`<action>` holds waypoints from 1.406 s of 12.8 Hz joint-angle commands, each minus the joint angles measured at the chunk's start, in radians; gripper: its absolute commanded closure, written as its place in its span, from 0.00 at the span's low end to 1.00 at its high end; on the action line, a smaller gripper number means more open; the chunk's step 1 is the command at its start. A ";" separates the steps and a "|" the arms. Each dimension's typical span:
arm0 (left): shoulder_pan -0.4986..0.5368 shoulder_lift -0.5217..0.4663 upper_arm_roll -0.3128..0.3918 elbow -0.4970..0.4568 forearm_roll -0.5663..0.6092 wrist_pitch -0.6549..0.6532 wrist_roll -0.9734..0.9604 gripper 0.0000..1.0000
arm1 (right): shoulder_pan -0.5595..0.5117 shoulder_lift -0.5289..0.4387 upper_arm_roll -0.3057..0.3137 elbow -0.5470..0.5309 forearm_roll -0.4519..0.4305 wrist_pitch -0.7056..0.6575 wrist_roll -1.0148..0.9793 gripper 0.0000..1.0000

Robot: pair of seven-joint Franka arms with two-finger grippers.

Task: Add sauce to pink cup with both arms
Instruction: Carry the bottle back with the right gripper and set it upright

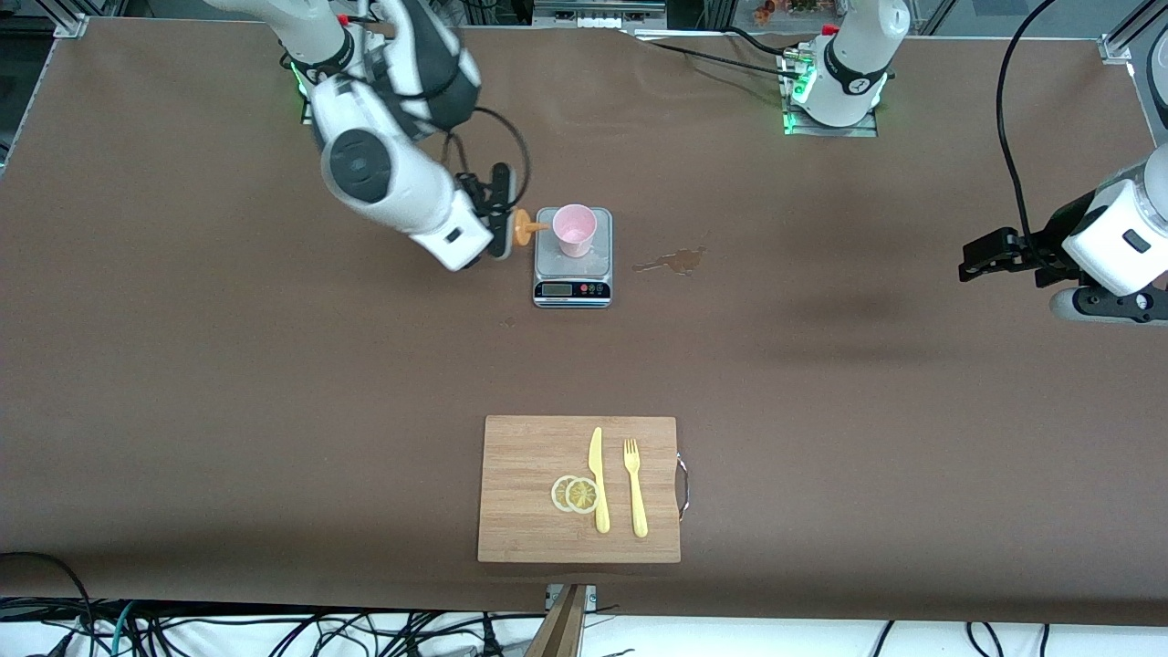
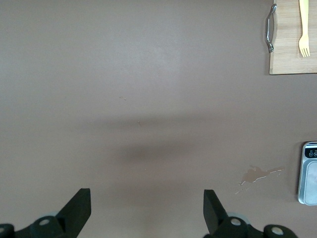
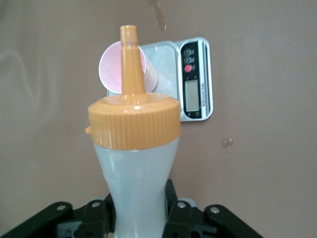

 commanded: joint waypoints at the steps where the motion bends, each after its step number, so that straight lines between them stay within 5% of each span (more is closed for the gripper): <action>1: 0.004 0.005 -0.002 0.021 0.009 -0.016 0.021 0.00 | -0.011 -0.009 -0.090 -0.025 0.152 -0.050 -0.193 0.86; 7: 0.003 0.005 -0.002 0.021 0.009 -0.016 0.021 0.00 | -0.311 0.104 -0.098 -0.023 0.390 -0.264 -0.686 0.86; 14: 0.003 0.005 -0.002 0.021 0.009 -0.016 0.020 0.00 | -0.572 0.402 -0.092 -0.012 0.590 -0.506 -1.296 0.86; 18: 0.003 0.005 -0.002 0.021 0.009 -0.016 0.020 0.00 | -0.614 0.515 -0.089 0.007 0.647 -0.573 -1.444 0.70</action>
